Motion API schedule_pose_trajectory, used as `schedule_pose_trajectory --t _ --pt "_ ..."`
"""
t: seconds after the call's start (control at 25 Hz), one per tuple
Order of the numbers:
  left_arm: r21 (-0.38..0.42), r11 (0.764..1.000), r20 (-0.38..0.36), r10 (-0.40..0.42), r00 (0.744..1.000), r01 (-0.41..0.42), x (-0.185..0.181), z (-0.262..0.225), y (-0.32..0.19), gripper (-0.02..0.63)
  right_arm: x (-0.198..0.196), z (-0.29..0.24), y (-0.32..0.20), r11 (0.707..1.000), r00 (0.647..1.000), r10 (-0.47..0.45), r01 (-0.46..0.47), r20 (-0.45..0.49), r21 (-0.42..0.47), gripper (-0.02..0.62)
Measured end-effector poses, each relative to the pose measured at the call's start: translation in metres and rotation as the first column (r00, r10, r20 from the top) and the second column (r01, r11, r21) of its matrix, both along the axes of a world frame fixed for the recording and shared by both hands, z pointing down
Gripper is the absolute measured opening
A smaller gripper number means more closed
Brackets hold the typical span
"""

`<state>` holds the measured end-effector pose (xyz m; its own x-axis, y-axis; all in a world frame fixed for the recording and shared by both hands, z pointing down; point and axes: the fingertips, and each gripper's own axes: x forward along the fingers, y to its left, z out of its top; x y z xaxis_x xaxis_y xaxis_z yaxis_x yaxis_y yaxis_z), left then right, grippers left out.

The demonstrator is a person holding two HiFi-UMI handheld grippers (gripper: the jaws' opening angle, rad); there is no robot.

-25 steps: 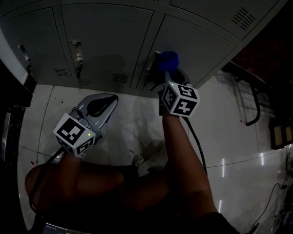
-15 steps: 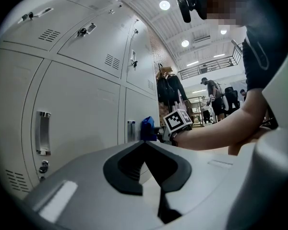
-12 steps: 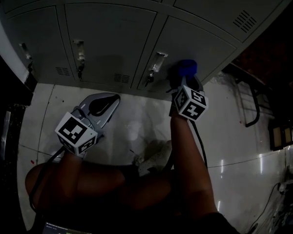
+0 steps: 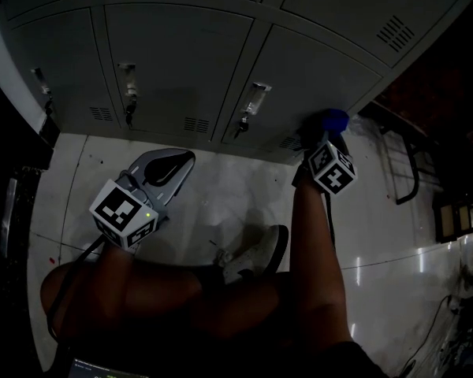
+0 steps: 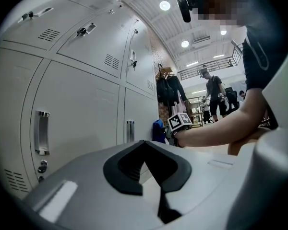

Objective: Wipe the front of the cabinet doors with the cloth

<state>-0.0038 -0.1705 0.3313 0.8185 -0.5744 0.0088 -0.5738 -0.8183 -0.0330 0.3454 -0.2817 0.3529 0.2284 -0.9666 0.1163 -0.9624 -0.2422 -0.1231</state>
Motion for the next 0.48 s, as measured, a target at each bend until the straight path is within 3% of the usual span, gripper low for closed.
schedule_pose_trajectory --t 0.24,0.48 --pt "0.005 1.0 -0.006 0.001 1.0 -0.001 0.0 -0.002 -0.001 0.005 0.018 0.011 0.006 0.999 0.994 0.052 -0.051 0.092 -0.02 0.069" --pt "0.004 1.0 -0.023 0.003 1.0 -0.003 0.001 -0.004 -0.001 0.005 -0.01 -0.013 0.01 1.0 1.0 0.003 -0.003 -0.007 -0.021 0.069"
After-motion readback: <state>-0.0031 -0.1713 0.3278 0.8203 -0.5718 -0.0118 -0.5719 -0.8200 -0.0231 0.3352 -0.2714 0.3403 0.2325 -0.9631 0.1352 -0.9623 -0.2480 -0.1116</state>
